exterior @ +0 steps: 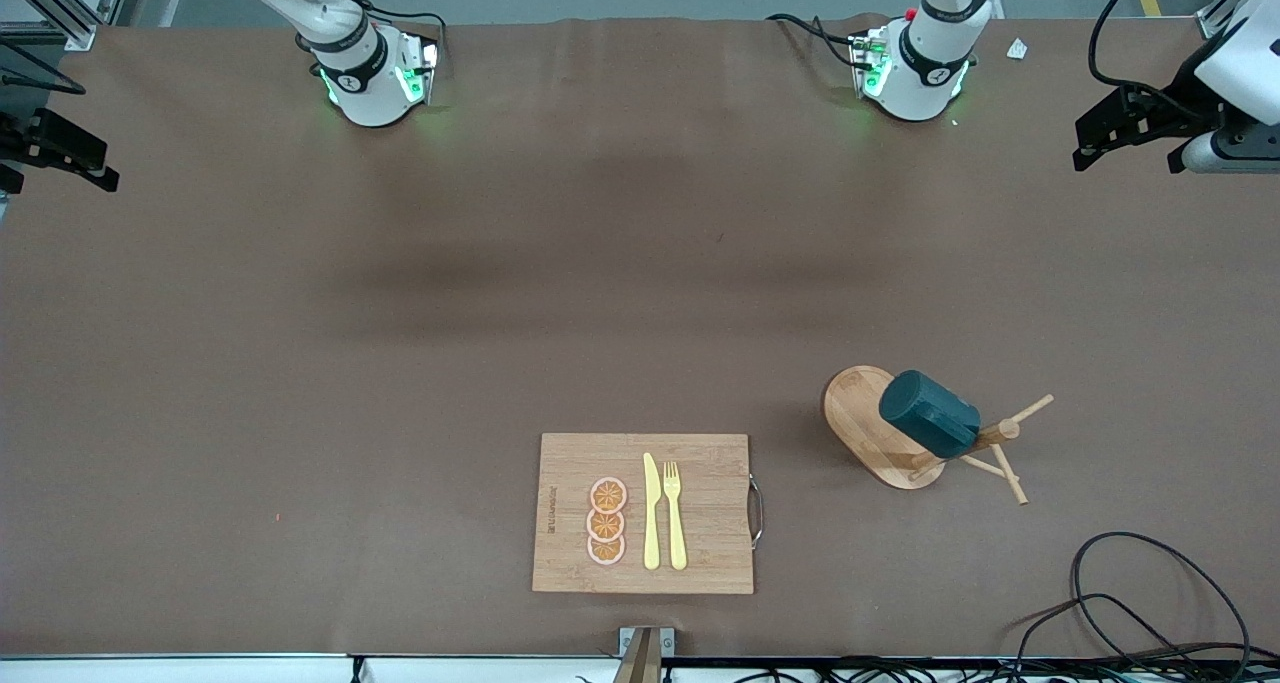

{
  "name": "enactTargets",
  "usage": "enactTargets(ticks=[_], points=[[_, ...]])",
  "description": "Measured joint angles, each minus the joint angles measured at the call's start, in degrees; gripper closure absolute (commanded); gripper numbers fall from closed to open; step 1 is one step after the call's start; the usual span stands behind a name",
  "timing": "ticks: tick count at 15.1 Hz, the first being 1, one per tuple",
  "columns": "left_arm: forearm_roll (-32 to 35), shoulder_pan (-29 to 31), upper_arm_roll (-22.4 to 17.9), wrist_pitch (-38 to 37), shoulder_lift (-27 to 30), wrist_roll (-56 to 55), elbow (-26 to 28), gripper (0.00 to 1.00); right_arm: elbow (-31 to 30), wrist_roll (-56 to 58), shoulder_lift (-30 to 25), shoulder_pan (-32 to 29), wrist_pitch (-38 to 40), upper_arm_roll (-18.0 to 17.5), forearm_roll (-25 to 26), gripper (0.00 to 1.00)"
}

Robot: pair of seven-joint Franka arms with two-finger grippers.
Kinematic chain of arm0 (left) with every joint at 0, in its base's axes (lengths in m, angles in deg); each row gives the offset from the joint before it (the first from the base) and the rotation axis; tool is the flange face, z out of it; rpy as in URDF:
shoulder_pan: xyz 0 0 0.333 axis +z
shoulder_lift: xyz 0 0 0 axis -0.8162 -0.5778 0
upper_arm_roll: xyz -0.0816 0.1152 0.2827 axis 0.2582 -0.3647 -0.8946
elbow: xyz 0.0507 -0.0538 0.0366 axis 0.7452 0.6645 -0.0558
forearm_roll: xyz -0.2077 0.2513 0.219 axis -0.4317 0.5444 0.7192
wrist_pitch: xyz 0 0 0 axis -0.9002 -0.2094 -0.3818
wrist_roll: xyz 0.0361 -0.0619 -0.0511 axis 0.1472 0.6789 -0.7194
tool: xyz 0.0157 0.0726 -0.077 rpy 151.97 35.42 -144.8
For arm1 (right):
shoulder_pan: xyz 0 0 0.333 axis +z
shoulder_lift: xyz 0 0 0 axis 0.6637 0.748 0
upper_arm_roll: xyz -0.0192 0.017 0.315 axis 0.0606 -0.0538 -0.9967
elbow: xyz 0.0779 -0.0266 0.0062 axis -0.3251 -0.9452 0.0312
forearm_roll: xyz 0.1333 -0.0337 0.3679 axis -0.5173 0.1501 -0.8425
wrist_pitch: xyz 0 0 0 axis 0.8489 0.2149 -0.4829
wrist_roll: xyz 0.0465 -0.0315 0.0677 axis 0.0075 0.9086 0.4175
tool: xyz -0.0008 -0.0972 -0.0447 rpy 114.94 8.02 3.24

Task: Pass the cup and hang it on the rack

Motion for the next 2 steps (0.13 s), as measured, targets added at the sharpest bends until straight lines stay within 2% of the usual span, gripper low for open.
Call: enactTargets(ticks=[2], points=[[0.00, 0.00, 0.00, 0.00, -0.01, 0.00, 0.00, 0.00, 0.00, 0.00, 0.00, 0.00, 0.00, 0.00, 0.00, 0.00]])
